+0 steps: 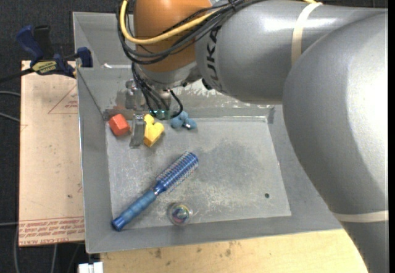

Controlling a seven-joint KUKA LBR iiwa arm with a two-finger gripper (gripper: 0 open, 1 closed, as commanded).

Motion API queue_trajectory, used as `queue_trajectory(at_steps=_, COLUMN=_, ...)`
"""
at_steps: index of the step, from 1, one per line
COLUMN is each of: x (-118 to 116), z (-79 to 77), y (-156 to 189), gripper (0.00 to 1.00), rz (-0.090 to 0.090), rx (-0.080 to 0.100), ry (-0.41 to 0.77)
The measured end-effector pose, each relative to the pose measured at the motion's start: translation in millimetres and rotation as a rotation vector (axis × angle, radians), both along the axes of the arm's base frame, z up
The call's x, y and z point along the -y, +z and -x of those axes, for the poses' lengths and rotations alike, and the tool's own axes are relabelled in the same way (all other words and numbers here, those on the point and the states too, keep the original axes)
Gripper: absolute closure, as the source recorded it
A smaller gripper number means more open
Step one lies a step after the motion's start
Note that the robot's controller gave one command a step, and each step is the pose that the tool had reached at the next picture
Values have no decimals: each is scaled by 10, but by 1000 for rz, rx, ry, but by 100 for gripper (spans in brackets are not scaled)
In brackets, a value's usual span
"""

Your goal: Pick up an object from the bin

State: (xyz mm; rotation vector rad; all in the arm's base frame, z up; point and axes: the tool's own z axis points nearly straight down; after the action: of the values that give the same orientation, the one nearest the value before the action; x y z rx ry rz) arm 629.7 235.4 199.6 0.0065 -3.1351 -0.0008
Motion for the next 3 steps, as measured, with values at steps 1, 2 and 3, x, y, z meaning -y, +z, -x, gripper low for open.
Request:
queue_trajectory(at_steps=1, x=490, z=-37, y=-661, gripper=0, rz=3, rx=1, ry=45)
queue_trajectory(at_steps=2, x=743, z=350, y=-867, gripper=0, rz=-1, rx=5, ry=313)
queue_trajectory(at_steps=3, x=953, z=1124, y=-1297, gripper=0, rz=0, rx=7, ry=329)
